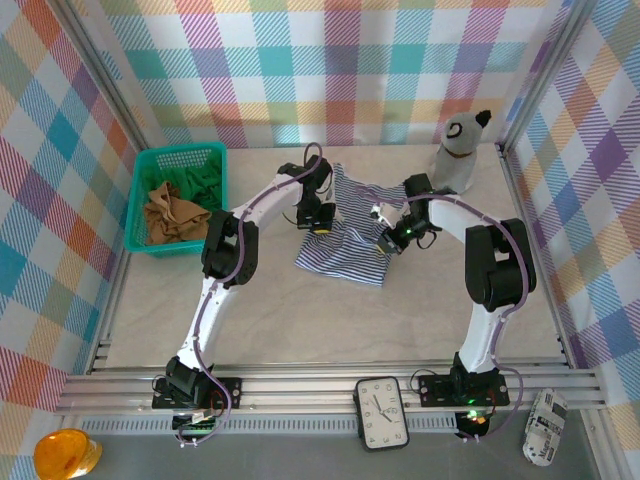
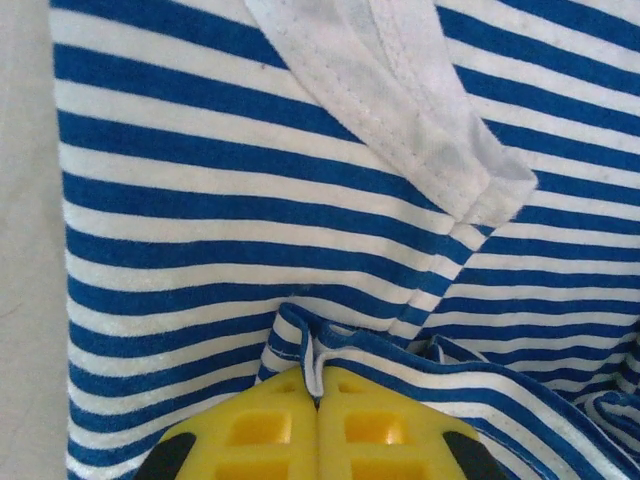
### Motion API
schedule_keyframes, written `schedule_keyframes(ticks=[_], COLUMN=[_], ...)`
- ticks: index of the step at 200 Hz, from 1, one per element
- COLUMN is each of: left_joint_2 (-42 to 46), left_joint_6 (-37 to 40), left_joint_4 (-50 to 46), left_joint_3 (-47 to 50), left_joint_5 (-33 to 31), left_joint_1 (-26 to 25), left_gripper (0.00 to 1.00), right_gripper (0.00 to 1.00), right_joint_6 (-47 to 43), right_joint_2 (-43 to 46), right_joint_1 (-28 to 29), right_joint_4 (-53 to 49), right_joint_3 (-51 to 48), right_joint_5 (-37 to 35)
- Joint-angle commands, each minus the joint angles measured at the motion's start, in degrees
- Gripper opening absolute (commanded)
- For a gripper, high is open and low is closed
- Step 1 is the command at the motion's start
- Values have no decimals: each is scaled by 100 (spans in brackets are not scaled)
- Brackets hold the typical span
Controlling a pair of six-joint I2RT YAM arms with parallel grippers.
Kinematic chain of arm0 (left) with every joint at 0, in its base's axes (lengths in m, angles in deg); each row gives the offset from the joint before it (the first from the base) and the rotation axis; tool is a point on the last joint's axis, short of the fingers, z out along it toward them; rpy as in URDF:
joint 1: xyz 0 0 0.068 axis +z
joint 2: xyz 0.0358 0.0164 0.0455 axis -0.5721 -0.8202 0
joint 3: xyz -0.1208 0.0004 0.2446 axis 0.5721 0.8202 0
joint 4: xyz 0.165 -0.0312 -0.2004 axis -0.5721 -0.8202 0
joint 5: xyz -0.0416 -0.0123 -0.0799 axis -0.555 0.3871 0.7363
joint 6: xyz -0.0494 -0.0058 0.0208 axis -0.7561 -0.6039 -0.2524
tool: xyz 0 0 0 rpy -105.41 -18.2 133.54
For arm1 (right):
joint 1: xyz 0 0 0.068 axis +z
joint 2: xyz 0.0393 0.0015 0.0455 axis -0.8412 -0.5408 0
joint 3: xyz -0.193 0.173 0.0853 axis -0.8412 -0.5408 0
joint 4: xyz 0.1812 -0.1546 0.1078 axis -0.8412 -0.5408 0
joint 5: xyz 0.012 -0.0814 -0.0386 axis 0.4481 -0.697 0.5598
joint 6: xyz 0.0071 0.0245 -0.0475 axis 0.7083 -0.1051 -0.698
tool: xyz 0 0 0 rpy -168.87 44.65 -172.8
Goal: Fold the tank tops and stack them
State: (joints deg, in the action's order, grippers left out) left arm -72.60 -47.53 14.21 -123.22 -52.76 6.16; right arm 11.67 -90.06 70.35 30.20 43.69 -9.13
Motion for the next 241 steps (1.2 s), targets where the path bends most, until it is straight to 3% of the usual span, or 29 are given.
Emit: schedule_keyframes(ticks=[1, 112, 156, 241], left_joint_2=[481, 745, 222, -632], left_joint_6=[71, 58, 116, -41], left_joint_4=[-192, -64, -32, 887], left_joint_3=[-137, -308, -827, -1434], left_joint_5=[-63, -75, -129, -452], left_joint_1=[8, 236, 338, 456], left_gripper=[3, 6, 5, 5], right_gripper=[12, 12, 13, 19], right_joint_6=[44, -43, -140, 143], right_joint_2=[299, 518, 89, -795], right_joint_1=[-43, -102, -241, -473], right_joint_4=[-28, -93, -39, 277], right_joint_3=[-143, 99, 558, 1221], right_joint_5=[219, -37, -256, -477])
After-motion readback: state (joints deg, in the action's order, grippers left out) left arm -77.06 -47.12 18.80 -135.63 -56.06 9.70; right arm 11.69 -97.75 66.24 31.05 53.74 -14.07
